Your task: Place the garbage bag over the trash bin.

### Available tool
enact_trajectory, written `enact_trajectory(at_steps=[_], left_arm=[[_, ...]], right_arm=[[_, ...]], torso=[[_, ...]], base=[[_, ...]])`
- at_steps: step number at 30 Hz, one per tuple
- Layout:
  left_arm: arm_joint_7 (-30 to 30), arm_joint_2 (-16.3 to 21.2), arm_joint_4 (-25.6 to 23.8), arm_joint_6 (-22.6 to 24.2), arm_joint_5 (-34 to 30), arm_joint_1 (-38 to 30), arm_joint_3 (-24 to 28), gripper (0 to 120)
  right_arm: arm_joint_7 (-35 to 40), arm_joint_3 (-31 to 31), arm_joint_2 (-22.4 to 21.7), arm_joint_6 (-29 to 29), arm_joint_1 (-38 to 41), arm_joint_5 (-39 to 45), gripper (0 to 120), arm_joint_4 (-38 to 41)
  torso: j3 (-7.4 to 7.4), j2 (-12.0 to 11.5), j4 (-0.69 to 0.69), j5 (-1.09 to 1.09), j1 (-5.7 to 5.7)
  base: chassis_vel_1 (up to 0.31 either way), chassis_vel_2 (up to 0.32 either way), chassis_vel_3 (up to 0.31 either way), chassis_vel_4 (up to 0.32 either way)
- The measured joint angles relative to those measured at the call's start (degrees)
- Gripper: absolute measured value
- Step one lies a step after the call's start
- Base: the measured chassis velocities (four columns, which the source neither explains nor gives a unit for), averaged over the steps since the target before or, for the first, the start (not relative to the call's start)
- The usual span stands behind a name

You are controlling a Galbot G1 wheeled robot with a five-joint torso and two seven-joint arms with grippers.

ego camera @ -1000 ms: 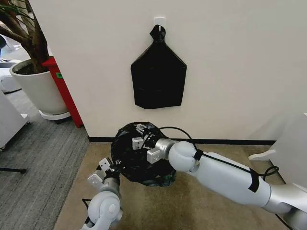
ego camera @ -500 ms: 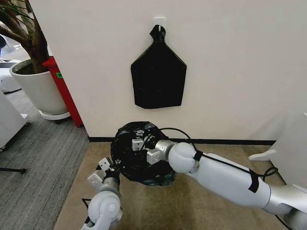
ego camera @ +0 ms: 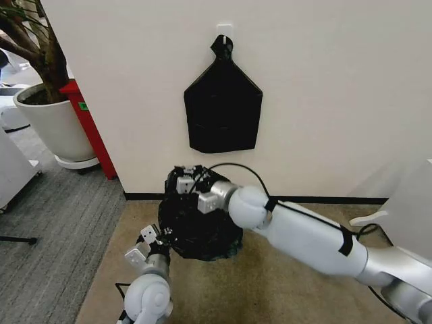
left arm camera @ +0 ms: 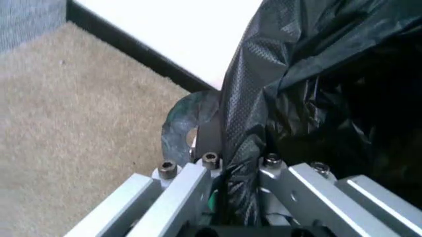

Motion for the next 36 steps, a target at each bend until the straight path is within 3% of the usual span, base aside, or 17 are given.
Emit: enact_trajectory(at_steps=[10,21,24,34,36], left_arm=[[3.1,1.2,-4.2,-1.2,7.2,2.1,0.2,1],[4.6,2.2,-9.3,-2.3,9.9,6.0,-0.1,1],[4.7,2.3,-10.5,-2.4,10.4,7.4,-0.2,1],[4.7,2.0,-9.5,-3.1,11.1,6.7,-0.3,1],[4.8,2.0,-8.5,-3.3,11.1,6.0,-0.5,1]], right_arm=[[0.2,-2.6,0.4,1.1,3.7,3.1,0,-4.9],[-1.1,-4.0,-0.4,2.7,6.2,4.3,0,-9.4],[-1.6,-4.5,-0.4,3.5,6.9,4.5,0,-10.7],[-2.0,-5.0,-0.7,1.1,7.0,5.0,1,-9.1],[-2.1,-4.9,-1.0,-0.2,7.0,5.2,9,-7.6]], torso=[[0.0,0.0,0.0,0.0,0.0],[-0.01,0.0,-0.04,0.0,0.0],[0.0,0.0,0.01,0.0,0.0],[0.0,0.0,0.0,0.01,0.0],[0.0,0.0,-0.01,0.01,0.0]], base=[[0.0,0.0,0.0,0.0],[0.0,0.0,0.0,0.0],[0.0,0.0,0.0,0.0],[0.0,0.0,0.0,0.0],[0.0,0.0,0.0,0.0]])
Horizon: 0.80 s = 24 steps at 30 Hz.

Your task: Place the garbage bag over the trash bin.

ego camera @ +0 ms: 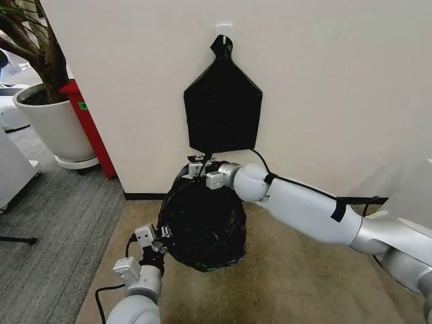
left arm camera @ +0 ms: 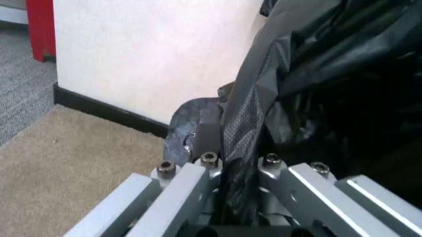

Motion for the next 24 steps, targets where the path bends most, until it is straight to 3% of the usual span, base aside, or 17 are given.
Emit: enact_trajectory(at_steps=[2,6,8,12,19,22,24], left_arm=[[0.0,0.0,0.3,-0.1,0.0,-0.2,-0.1,1],[0.0,-0.2,3.4,-0.5,-0.7,-2.0,-0.9,1],[0.0,-0.3,3.5,-0.5,-0.8,-2.1,-1.0,1],[-0.1,-0.7,5.8,-0.7,-1.2,-3.0,-1.2,1],[0.0,-1.2,7.2,-1.1,-0.8,-2.9,-0.9,1],[0.2,-1.2,7.6,-1.4,-0.1,-2.7,-0.9,1],[0.7,-1.0,8.2,-1.9,1.3,-2.6,-0.9,1]], right_arm=[[-0.1,0.1,0.0,-0.2,0.0,0.0,11,0.4],[-1.5,3.6,-0.1,-3.9,-0.9,0.6,31,6.6],[-1.5,3.8,0.0,-4.0,-0.9,0.7,31,6.8],[0.1,7.2,0.6,-6.5,-1.1,3.4,50,11.5],[3.1,9.8,1.3,-7.8,-1.1,5.6,74,14.2],[4.7,10.4,1.5,-9.1,-1.2,8.1,83,15.3],[8.2,10.5,1.6,-13.9,-1.4,17.3,93,17.4]], torso=[[0.0,0.0,-0.01,0.0,0.0],[0.0,0.0,-0.01,0.0,0.0],[0.0,0.0,-0.01,0.0,0.0],[0.0,0.0,0.0,0.0,0.0],[0.0,0.0,0.01,0.0,0.0],[0.0,0.0,0.0,0.0,0.0],[0.0,0.0,0.01,0.0,0.0]], base=[[0.0,0.0,0.0,0.0],[0.0,0.0,0.0,0.0],[0.0,0.0,0.0,0.0],[0.0,0.0,0.0,0.0],[0.0,0.0,0.0,0.0],[0.0,0.0,0.0,0.0],[0.0,0.0,0.0,0.0]])
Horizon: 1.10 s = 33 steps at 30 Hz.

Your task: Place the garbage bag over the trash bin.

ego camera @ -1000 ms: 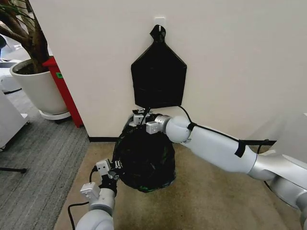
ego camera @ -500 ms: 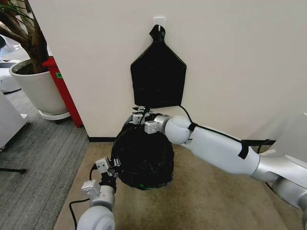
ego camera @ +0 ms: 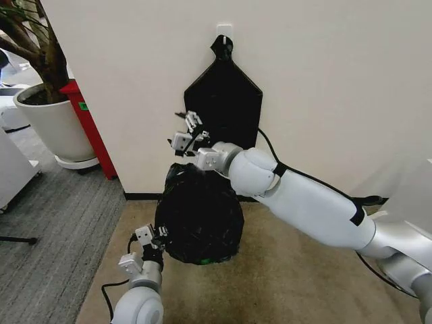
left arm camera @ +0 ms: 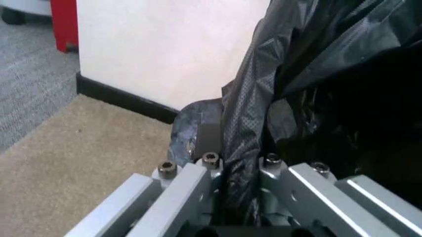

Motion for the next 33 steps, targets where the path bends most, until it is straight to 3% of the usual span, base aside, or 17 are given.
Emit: enact_trajectory(at_steps=[2,4,6,7,9,14,18,25,33], left_arm=[[0.5,0.2,0.7,-0.7,1.8,-0.2,-0.2,1],[0.8,0.4,1.5,-1.5,3.5,-0.7,-0.4,1],[0.9,0.4,1.7,-1.6,3.8,-0.8,-0.5,1],[0.9,0.4,2.3,-2.1,4.7,-1.2,-0.6,1],[0.9,0.2,2.8,-2.4,5.2,-1.6,-0.6,1],[0.9,-0.3,3.3,-2.9,6.1,-2.1,-0.5,1],[1.0,0.0,3.3,-3.2,6.4,-2.2,-0.4,1],[1.0,1.0,3.7,-3.3,6.6,-2.8,-0.3,1],[1.4,1.0,3.2,-3.4,7.8,-2.4,0.3,1]], right_arm=[[2.8,0.2,-0.1,-5.9,0.3,11.9,98,2.1],[6.4,-1.6,-0.8,-8.0,1.9,21.7,100,2.7],[7.3,-2.2,-0.9,-8.2,2.4,23.5,100,2.7],[10.3,-5.4,-1.3,-8.5,4.9,29.4,100,1.9],[13.2,-8.8,-1.1,-8.6,7.9,33.5,100,-0.1],[13.6,-13.5,0.1,-8.6,11.4,33.5,100,-5.1],[9.5,-18.4,0.7,-8.4,15.7,28.7,100,-10.5],[6.8,-26.8,-0.5,-8.2,21.8,28.6,100,-11.3],[5.0,-29.2,-0.1,-8.1,22.2,27.2,100,-14.0]], torso=[[0.0,0.0,0.0,0.0,0.0],[0.0,0.0,0.0,0.0,0.0],[0.0,0.0,0.0,0.0,0.0],[0.0,0.0,-0.02,0.01,0.0],[0.0,0.0,0.0,-0.01,0.0],[0.0,0.0,0.01,-0.01,0.0],[0.01,0.0,0.01,0.0,0.0],[0.0,0.0,-0.01,-0.01,0.0],[0.0,0.0,0.0,0.0,0.0]], base=[[0.0,0.0,0.0,0.0],[0.0,0.0,0.0,0.0],[0.0,0.0,0.0,0.0],[0.0,0.0,0.0,0.0],[0.0,0.0,0.0,0.0],[0.0,0.0,0.0,0.0],[0.0,0.0,0.0,0.0],[0.0,0.0,0.0,0.0],[0.0,0.0,0.0,0.0]])
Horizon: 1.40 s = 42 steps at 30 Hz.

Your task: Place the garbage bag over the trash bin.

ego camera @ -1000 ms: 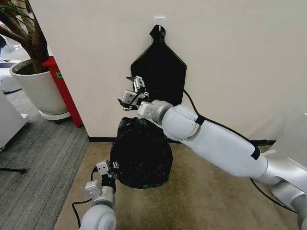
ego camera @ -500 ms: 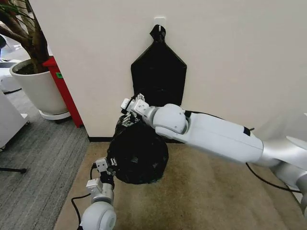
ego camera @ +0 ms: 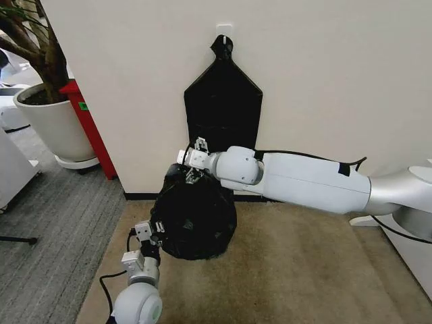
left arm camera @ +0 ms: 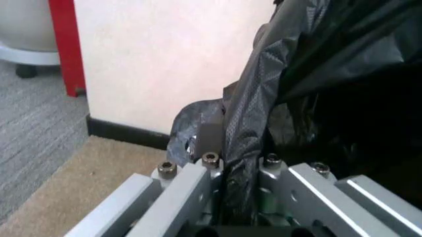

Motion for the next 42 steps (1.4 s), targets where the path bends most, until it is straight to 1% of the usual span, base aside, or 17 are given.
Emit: enact_trajectory(at_steps=[1,4,5,6,8,10,12,21,34,38,42], left_arm=[[0.2,0.0,-0.2,-0.2,0.4,0.2,0.0,1],[0.7,0.0,-0.8,-0.8,1.4,1.0,-0.1,1],[1.0,0.2,-1.1,-1.3,1.8,1.4,-0.1,1],[1.3,0.2,-1.2,-1.6,1.9,1.7,-0.1,1],[1.5,0.2,-1.2,-1.9,2.0,1.9,0.1,1],[1.5,0.2,-1.2,-2.0,2.1,2.1,0.3,1],[1.5,0.0,-0.8,-2.0,2.3,2.0,0.8,1],[1.8,-0.5,-0.7,-2.9,2.8,2.1,1.3,1],[2.3,-0.8,-3.8,-3.5,2.5,3.9,1.1,1],[2.3,-0.9,-3.8,-3.5,2.5,3.9,1.0,1],[2.2,-0.9,-2.7,-3.5,2.4,3.0,0.5,1]], right_arm=[[-0.4,0.0,0.1,0.0,-0.2,-0.2,100,-0.7],[-1.5,0.1,0.4,0.1,-0.6,-0.7,100,-3.0],[-2.1,0.3,0.6,0.1,-0.6,-1.0,100,-5.1],[-2.5,0.3,0.7,0.1,-0.6,-1.1,100,-6.1],[-2.8,0.5,0.8,0.1,-0.5,-1.2,100,-6.8],[-3.2,0.5,0.9,0.1,-0.1,-1.2,100,-7.7],[-3.6,0.6,1.2,0.1,0.2,-1.2,100,-8.6],[-4.1,0.0,2.1,0.1,0.6,-1.2,100,-10.3],[-4.5,0.6,2.5,0.2,-3.5,-2.4,100,-14.1],[-4.8,0.8,2.4,0.2,-3.7,-2.5,100,-14.1],[-6.0,1.2,1.7,0.2,-2.8,-1.6,100,-12.4]], torso=[[0.0,0.0,-0.02,0.0,0.0],[0.0,0.0,0.01,0.02,0.0],[0.0,0.0,0.04,0.01,0.0],[0.0,0.0,0.0,0.02,0.0],[0.0,0.0,-0.01,0.0,0.0],[0.0,0.0,-0.02,0.01,0.0],[0.0,0.0,0.0,0.0,0.0],[0.0,0.0,0.01,0.0,0.0],[0.0,0.0,0.0,0.01,0.0],[0.0,0.0,0.01,0.01,0.0],[0.0,0.0,-0.01,0.01,0.0]], base=[[0.0,0.0,0.0,0.0],[0.0,0.0,0.0,0.0],[0.0,0.0,0.0,0.0],[0.0,0.0,0.0,0.0],[0.0,0.0,0.0,0.0],[0.0,0.0,0.0,0.0],[0.0,0.0,0.0,0.0],[0.0,0.0,0.0,0.0],[0.0,0.0,0.0,0.0],[0.0,0.0,0.0,0.0],[0.0,0.0,0.0,0.0]])
